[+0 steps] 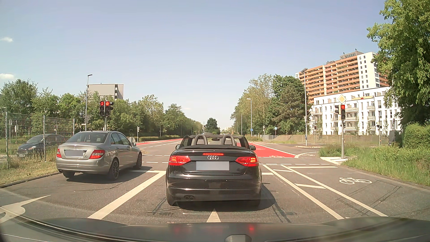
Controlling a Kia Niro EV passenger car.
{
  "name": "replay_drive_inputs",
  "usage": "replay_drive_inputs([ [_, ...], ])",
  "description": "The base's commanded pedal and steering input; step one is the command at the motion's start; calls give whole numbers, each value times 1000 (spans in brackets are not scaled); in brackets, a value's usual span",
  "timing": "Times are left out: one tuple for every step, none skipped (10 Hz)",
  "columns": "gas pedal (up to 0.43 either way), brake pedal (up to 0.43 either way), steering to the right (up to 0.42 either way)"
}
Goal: Follow the waypoints while adhering to traffic rules and regulations
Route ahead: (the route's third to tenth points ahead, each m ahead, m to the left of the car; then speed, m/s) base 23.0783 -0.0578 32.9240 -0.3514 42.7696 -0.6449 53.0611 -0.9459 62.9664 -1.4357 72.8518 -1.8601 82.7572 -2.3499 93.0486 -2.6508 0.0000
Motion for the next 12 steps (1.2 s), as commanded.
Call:
replay_drive_inputs([
  [0, 354, -2],
  [0, 354, -2],
  [0, 354, -2],
  [0, 360, -2],
  [0, 354, -2],
  [0, 354, -2],
  [0, 354, -2],
  [0, 354, -2],
  [0, 354, -2],
  [0, 354, -2],
  [0, 354, -2],
  [0, 354, -2],
])
